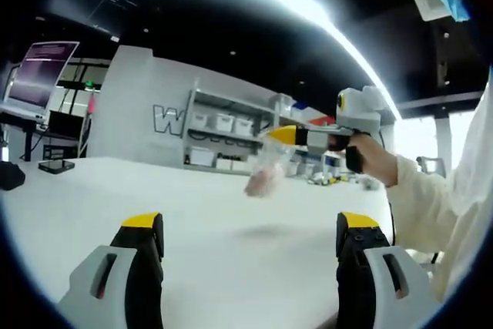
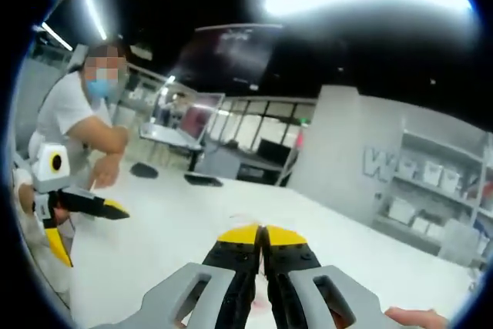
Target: Open the resealable bag by pulling the two sides of the seal apart until the entire bag opening is separated and visibly accessible.
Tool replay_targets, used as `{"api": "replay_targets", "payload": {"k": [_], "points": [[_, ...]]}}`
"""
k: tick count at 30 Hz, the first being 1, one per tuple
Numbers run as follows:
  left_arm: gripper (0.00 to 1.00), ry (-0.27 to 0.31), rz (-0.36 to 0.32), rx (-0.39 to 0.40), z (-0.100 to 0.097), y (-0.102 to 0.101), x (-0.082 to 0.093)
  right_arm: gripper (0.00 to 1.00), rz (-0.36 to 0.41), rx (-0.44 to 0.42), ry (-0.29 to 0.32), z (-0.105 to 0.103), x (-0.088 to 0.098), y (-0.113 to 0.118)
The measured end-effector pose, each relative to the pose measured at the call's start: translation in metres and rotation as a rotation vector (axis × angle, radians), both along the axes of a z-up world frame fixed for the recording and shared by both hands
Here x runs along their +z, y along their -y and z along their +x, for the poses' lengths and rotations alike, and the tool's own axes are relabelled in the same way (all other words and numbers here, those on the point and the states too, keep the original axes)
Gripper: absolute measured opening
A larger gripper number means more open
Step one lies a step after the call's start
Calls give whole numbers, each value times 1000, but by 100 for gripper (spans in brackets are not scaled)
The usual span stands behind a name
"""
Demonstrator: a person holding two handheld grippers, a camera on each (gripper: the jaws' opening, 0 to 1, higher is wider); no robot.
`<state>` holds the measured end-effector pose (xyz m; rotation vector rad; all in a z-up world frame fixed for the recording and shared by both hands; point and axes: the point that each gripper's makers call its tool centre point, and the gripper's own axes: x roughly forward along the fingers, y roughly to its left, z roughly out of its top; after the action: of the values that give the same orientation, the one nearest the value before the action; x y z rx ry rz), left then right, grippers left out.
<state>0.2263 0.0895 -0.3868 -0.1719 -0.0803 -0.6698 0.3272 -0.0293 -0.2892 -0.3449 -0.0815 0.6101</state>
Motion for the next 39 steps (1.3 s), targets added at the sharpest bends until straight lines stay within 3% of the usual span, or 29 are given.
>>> {"api": "replay_targets", "payload": {"k": [6,39], "points": [[91,7,0,0,1,0,4,0,14,1,-42,14,-4,2],[91,4,5,4,3,-2,1,0,51,-16,-146,59,-18,3]]}}
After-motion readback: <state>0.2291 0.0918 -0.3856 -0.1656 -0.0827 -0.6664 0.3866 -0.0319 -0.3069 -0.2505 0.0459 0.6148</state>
